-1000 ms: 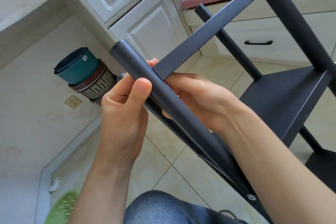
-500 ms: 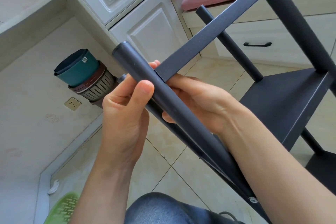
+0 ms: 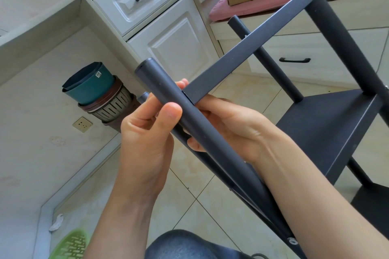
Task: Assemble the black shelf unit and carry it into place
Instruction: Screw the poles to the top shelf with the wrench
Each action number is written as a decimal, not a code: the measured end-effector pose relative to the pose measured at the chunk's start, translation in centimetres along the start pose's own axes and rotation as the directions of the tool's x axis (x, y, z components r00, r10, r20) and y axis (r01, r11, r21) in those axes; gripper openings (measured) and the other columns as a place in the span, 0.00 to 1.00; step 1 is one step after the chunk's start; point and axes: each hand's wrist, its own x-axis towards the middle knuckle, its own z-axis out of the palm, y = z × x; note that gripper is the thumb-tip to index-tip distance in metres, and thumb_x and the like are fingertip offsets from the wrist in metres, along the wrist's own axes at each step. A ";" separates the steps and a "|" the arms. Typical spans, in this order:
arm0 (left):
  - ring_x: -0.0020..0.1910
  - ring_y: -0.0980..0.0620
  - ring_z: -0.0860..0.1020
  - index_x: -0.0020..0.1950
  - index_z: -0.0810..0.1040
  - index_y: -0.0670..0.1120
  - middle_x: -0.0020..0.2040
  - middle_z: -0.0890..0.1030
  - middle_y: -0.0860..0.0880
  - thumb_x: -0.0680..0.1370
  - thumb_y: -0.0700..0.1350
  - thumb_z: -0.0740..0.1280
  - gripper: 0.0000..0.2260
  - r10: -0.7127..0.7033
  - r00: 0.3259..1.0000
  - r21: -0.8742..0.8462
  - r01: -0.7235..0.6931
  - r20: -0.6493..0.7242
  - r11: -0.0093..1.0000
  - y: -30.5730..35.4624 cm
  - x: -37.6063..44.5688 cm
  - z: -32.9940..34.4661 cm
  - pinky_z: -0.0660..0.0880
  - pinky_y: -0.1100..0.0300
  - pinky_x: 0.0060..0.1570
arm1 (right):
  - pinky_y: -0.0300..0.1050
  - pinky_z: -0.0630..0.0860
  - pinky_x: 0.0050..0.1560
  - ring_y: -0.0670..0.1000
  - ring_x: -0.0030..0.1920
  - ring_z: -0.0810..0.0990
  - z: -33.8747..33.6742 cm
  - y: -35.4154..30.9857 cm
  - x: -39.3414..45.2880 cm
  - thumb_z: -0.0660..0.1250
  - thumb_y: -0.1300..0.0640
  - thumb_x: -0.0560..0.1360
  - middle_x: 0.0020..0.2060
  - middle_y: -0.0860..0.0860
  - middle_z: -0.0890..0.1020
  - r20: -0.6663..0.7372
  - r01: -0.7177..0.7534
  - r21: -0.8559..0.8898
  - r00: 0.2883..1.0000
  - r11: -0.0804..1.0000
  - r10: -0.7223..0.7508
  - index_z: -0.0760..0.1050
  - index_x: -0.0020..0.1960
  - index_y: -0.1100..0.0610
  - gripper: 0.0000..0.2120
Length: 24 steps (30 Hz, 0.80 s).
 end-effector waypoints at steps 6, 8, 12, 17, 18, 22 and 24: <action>0.56 0.50 0.83 0.59 0.85 0.54 0.53 0.86 0.50 0.64 0.65 0.78 0.27 -0.009 1.000 -0.015 0.010 0.006 1.000 0.2 -0.1 0.4 0.79 0.59 0.53 | 0.43 0.80 0.36 0.49 0.39 0.84 -0.7 -0.4 -0.4 0.69 0.55 0.72 0.42 0.51 0.85 0.071 -0.009 0.066 0.997 0.998 0.004 0.83 0.53 0.55 0.11; 0.55 0.51 0.84 0.58 0.85 0.55 0.52 0.86 0.50 0.63 0.65 0.78 0.27 -0.008 1.000 -0.008 0.008 0.004 1.000 0.3 0.0 0.5 0.79 0.59 0.53 | 0.42 0.80 0.36 0.49 0.39 0.84 -0.8 -0.4 -0.5 0.68 0.57 0.73 0.42 0.51 0.85 0.065 -0.006 0.055 0.998 0.998 0.002 0.82 0.54 0.57 0.12; 0.58 0.48 0.83 0.58 0.85 0.56 0.54 0.86 0.49 0.63 0.66 0.78 0.27 -0.003 1.000 0.010 0.003 -0.001 1.000 0.3 0.0 0.4 0.79 0.53 0.58 | 0.41 0.79 0.34 0.47 0.39 0.84 -0.3 -0.1 0.0 0.71 0.52 0.69 0.40 0.49 0.85 0.026 -0.022 0.041 0.999 0.999 0.021 0.85 0.47 0.51 0.08; 0.59 0.47 0.83 0.60 0.84 0.55 0.54 0.86 0.49 0.63 0.66 0.78 0.29 -0.009 1.000 0.014 0.009 -0.003 1.000 0.1 0.0 0.4 0.79 0.53 0.58 | 0.42 0.79 0.37 0.47 0.41 0.84 -0.7 -0.4 -0.3 0.71 0.52 0.69 0.44 0.49 0.85 0.052 -0.013 0.047 0.999 0.999 0.010 0.84 0.51 0.52 0.12; 0.57 0.48 0.83 0.59 0.85 0.55 0.53 0.86 0.49 0.63 0.66 0.78 0.29 -0.009 1.000 0.010 0.009 -0.001 1.000 0.2 0.1 0.4 0.79 0.54 0.57 | 0.42 0.79 0.38 0.47 0.41 0.83 -0.9 -0.5 -0.5 0.69 0.54 0.71 0.43 0.50 0.84 0.065 -0.008 0.037 0.998 0.999 0.006 0.83 0.54 0.54 0.13; 0.56 0.51 0.83 0.58 0.85 0.56 0.52 0.86 0.51 0.63 0.66 0.78 0.27 -0.001 1.000 0.010 0.001 0.004 1.000 0.2 0.1 0.6 0.79 0.56 0.56 | 0.40 0.79 0.36 0.47 0.37 0.83 -0.9 -0.4 -0.7 0.66 0.59 0.73 0.39 0.50 0.84 0.022 0.000 -0.001 1.000 1.000 0.000 0.79 0.56 0.59 0.12; 0.56 0.51 0.83 0.58 0.85 0.56 0.52 0.86 0.51 0.63 0.66 0.78 0.26 0.001 1.000 0.012 -0.002 0.007 1.000 0.2 0.1 0.5 0.79 0.57 0.55 | 0.41 0.79 0.35 0.47 0.37 0.83 -0.7 -0.4 -0.5 0.66 0.60 0.73 0.40 0.51 0.84 0.017 0.000 0.028 1.000 1.000 0.000 0.80 0.54 0.59 0.11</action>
